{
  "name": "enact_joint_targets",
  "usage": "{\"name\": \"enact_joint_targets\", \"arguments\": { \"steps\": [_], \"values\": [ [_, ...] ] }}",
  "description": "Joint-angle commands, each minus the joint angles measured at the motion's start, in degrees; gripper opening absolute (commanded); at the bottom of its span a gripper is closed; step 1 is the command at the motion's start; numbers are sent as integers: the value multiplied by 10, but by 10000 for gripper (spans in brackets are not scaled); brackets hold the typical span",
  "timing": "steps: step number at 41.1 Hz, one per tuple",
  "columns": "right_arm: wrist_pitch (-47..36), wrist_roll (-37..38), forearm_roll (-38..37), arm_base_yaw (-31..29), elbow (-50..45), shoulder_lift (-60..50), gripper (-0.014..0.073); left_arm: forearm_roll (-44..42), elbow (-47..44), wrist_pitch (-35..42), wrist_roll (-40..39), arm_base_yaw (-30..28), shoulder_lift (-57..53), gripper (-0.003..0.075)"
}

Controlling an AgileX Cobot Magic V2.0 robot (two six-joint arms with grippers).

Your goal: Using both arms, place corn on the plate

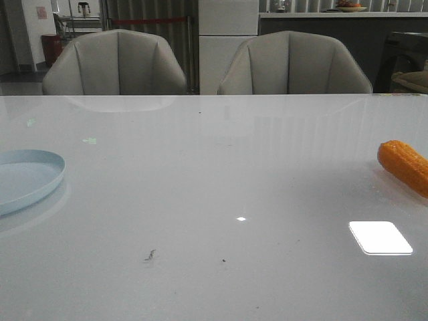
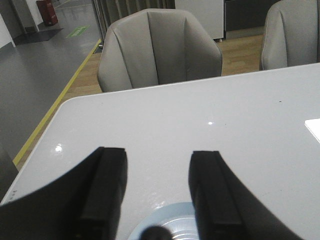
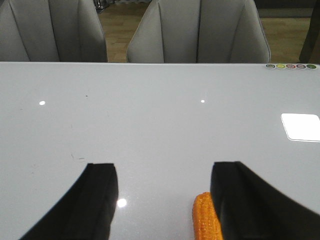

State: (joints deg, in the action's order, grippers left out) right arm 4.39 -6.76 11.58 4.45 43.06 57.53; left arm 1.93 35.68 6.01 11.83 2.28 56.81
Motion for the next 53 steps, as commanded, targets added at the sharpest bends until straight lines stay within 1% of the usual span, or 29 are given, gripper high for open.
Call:
{"name": "enact_joint_targets", "arguments": {
  "steps": [1, 10, 14, 17, 22, 25, 27, 31, 35, 40, 45, 53],
  "values": [
    [-48, -4, -1, 0, 21, -1, 534, 5, 21, 55, -7, 3, -6, 442],
    [-47, -4, -1, 0, 21, 12, 534, 8, 21, 54, -7, 3, 9, 443],
    [-47, -4, -1, 0, 21, 14, 534, 31, 29, 40, -7, 3, 20, 449],
    [-47, -4, -1, 0, 21, 15, 534, 48, 50, -9, -7, 0, 33, 449],
    [-47, -4, -1, 0, 21, 15, 534, 62, 109, -125, -7, -22, 75, 449],
    [-47, -4, -1, 0, 21, 15, 534, 69, 148, -189, -10, -48, 110, 449],
    [-47, -4, -1, 0, 21, 15, 534, 69, 168, -217, -18, -66, 130, 449],
    [-47, -4, -1, 0, 21, 15, 534, 96, 208, -263, -19, -115, 182, 449],
    [-40, -4, -1, 0, 21, 15, 534, 127, 232, -298, -19, -154, 227, 449],
    [-37, -4, -1, 0, 21, 15, 534, 131, 253, -339, -19, -180, 276, 443],
    [-37, -4, -1, 0, 21, 15, 534, 131, 268, -365, -19, -183, 323, 443],
    [-32, -4, -1, 0, 21, 15, 534, 133, 285, -370, -19, -183, 395, 443]
  ]
}}
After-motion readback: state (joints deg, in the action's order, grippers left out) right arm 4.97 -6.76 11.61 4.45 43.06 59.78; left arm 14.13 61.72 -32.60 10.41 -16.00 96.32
